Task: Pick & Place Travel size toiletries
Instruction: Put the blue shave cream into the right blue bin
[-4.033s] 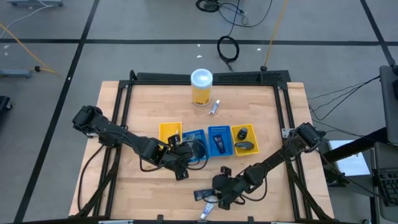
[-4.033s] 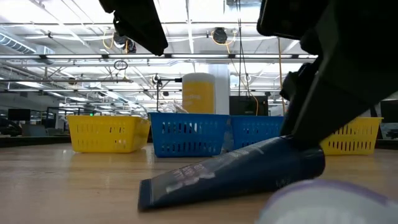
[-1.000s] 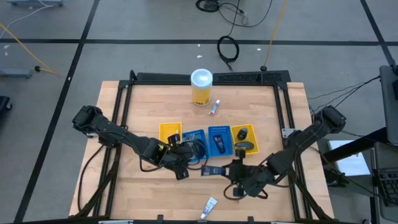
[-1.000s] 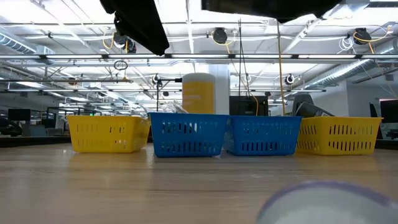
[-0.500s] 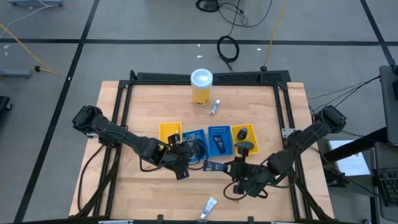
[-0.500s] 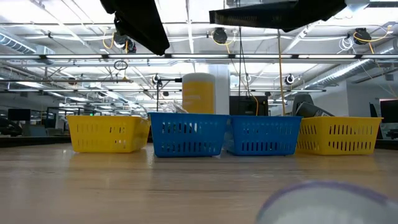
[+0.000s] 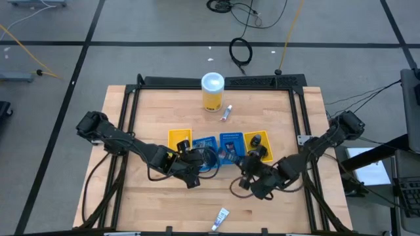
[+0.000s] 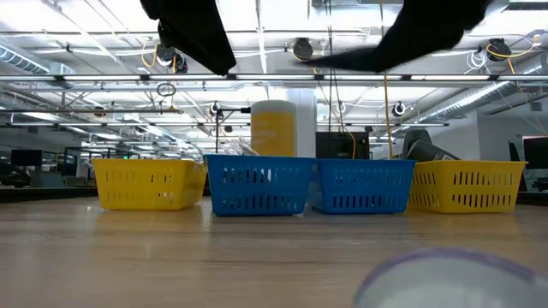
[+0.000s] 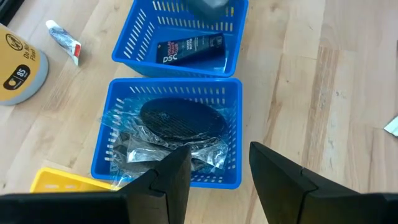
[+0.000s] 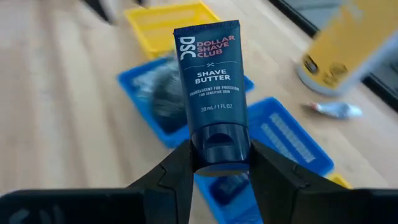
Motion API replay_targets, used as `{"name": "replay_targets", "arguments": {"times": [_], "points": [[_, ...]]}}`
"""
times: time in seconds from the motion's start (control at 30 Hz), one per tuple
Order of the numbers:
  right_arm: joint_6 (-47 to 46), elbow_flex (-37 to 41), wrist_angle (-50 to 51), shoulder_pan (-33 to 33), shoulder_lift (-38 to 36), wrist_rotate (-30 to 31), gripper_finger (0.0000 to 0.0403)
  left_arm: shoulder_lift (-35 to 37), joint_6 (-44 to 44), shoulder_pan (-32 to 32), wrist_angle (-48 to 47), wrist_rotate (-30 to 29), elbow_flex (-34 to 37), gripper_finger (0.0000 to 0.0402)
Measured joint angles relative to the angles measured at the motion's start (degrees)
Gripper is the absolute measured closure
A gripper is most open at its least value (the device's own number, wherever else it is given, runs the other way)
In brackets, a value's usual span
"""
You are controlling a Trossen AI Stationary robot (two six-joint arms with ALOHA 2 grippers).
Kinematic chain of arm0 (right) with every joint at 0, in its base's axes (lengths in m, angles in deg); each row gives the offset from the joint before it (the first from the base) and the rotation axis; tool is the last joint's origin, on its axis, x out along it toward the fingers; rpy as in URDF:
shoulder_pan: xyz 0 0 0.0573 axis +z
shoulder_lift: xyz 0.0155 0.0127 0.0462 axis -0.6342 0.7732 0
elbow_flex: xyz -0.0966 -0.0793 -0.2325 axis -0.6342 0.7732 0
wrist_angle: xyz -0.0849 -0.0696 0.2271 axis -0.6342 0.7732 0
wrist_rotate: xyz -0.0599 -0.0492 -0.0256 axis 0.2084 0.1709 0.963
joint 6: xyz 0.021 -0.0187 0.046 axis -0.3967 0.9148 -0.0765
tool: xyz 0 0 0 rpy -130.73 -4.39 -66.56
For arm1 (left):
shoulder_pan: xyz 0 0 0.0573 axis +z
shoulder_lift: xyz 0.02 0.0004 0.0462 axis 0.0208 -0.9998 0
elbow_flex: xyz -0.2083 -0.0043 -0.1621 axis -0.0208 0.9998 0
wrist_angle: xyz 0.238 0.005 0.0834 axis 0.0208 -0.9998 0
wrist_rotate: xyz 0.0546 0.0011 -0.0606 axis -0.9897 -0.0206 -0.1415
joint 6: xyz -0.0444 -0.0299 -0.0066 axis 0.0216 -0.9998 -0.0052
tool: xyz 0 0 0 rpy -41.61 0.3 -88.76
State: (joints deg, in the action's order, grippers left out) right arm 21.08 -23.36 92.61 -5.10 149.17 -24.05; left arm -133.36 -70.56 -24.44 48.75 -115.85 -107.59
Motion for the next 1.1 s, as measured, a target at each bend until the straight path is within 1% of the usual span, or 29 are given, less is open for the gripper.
{"name": "replay_targets", "arguments": {"times": [0.27,0.33,0.4,0.53,0.77,0.97,1.03,1.1], "points": [[-8.09,7.47,-3.2,-6.06,0.06,-0.47,0.0285,0.0,1.24,0.02,3.22,-0.02,0.0,0.0241],[-9.63,8.7,-4.04,-7.46,0.01,-1.94,0.0285,0.0,1.75,0.0,4.04,-0.02,0.0,0.0241],[-9.87,10.27,-5.85,-8.64,0.02,-4.49,0.0285,0.0,1.74,0.02,4.56,-0.02,0.0,0.0241],[-9.83,13.15,-10.98,-10.3,0.03,-5.0,0.0285,0.0,1.96,0.02,4.9,-0.02,0.0,0.0241],[-8.59,14.08,-12.42,-12.88,0.33,-9.02,0.0285,-0.01,2.12,0.01,5.34,-0.02,0.0,0.0241],[-7.95,14.13,-11.98,-13.59,0.36,-11.04,0.0284,0.0,2.12,0.01,5.37,0.0,0.0,0.0241],[-7.95,14.13,-11.9,-13.63,0.36,-10.92,0.0264,0.0,2.55,0.02,5.46,-0.02,0.0,0.0241],[-7.95,14.13,-12.03,-13.66,0.36,-10.71,0.0233,-0.01,2.86,0.01,5.47,0.0,0.0,0.0241]]}}
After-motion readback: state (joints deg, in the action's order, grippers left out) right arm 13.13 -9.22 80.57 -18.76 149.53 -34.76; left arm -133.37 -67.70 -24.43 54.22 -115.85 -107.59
